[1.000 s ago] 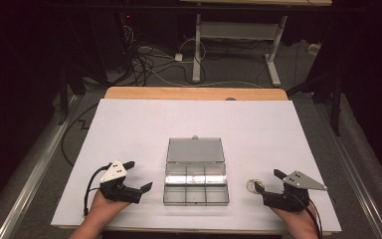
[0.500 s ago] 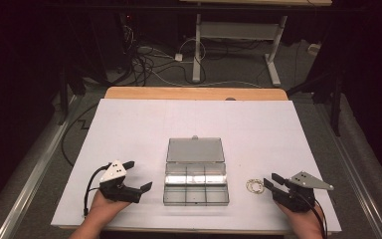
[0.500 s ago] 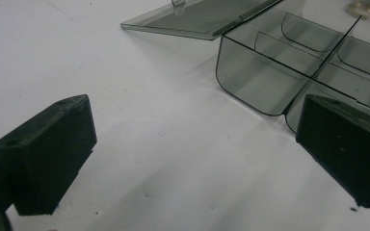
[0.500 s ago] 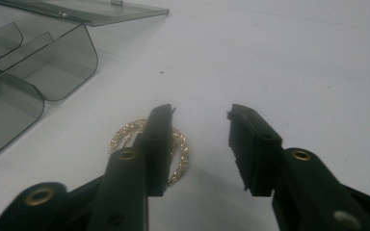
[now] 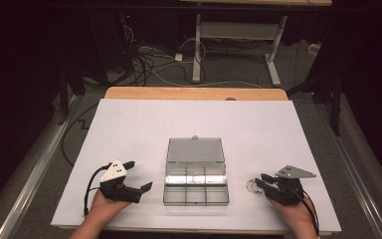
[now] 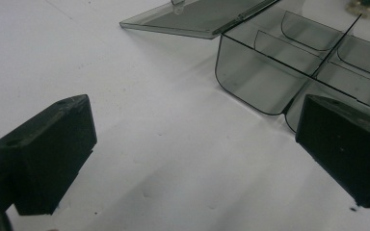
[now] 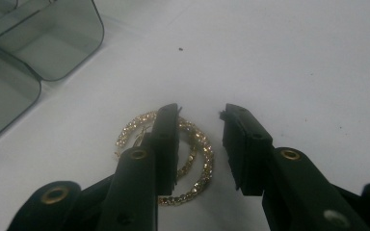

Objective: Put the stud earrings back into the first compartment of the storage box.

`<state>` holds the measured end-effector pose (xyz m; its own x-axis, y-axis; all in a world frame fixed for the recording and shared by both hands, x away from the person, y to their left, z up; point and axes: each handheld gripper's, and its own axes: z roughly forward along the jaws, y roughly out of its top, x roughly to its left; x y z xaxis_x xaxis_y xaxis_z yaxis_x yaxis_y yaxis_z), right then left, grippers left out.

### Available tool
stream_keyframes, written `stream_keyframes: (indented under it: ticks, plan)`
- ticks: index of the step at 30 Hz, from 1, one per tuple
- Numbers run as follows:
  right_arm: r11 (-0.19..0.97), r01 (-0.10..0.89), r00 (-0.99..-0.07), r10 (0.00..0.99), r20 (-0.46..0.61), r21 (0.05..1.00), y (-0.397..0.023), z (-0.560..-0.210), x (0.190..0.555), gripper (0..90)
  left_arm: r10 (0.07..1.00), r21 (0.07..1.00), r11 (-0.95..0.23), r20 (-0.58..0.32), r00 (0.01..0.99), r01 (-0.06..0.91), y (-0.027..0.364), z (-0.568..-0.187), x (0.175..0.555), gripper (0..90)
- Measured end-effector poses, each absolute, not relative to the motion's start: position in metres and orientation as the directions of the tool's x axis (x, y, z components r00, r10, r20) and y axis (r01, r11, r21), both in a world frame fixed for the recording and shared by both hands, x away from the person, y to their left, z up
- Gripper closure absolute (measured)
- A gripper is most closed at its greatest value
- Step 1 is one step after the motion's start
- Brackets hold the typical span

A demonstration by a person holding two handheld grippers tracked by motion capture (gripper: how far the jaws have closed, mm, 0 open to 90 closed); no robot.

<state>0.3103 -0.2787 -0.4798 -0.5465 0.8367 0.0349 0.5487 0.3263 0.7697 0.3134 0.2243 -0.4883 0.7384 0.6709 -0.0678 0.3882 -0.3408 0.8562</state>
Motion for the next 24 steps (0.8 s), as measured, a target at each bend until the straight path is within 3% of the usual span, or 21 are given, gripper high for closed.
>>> stream_keyframes:
  ticks: [9,24]
  plan:
    - [0.341,0.560,-0.544,0.839,0.025,0.755,-0.2765,-0.4813,0.3119,70.7,0.671,0.861,-0.340,-0.059,0.739,0.378,0.2242,-0.4883,0.3120,0.4]
    - [0.362,0.550,-0.551,0.834,0.002,0.753,-0.2749,-0.4814,0.3111,82.4,0.668,0.864,-0.338,-0.060,0.741,0.374,0.2248,-0.4883,0.3116,0.9]
